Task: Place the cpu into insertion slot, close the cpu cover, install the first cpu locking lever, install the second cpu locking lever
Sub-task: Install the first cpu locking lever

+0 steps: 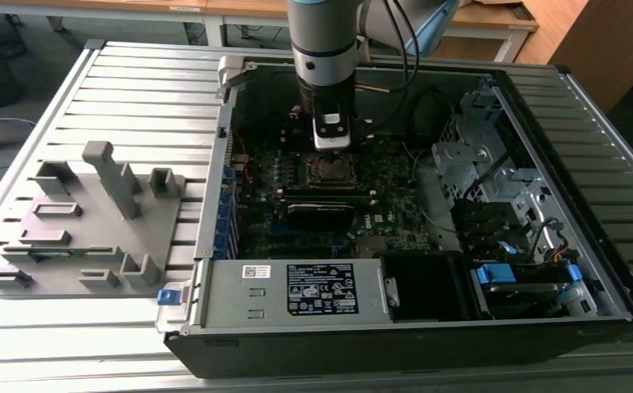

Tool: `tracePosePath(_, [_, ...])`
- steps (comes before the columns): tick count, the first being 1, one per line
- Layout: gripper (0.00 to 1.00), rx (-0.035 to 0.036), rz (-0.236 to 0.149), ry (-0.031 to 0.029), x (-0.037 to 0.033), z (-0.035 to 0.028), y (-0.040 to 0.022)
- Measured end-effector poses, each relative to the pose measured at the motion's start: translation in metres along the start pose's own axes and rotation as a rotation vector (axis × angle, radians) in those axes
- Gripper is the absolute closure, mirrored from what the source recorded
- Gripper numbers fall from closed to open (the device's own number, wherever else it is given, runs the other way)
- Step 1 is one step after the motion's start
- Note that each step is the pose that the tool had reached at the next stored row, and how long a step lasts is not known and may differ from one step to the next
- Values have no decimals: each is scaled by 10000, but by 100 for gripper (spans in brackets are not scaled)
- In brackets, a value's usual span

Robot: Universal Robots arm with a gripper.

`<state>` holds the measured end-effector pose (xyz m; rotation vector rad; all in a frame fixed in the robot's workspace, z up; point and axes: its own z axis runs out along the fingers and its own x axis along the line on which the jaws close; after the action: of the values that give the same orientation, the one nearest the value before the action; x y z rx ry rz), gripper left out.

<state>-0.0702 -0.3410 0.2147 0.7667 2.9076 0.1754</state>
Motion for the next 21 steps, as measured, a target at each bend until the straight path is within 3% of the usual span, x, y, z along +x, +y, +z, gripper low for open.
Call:
tracePosePath(5, [89, 0, -25, 7, -5, -38, 6])
tracePosePath(7, [89, 12, -73, 42, -16, -37, 12])
tracePosePath(15, [89, 192, -124, 148, -55, -29, 35])
tracePosePath(21, [89, 278, -259, 249, -83, -24, 50])
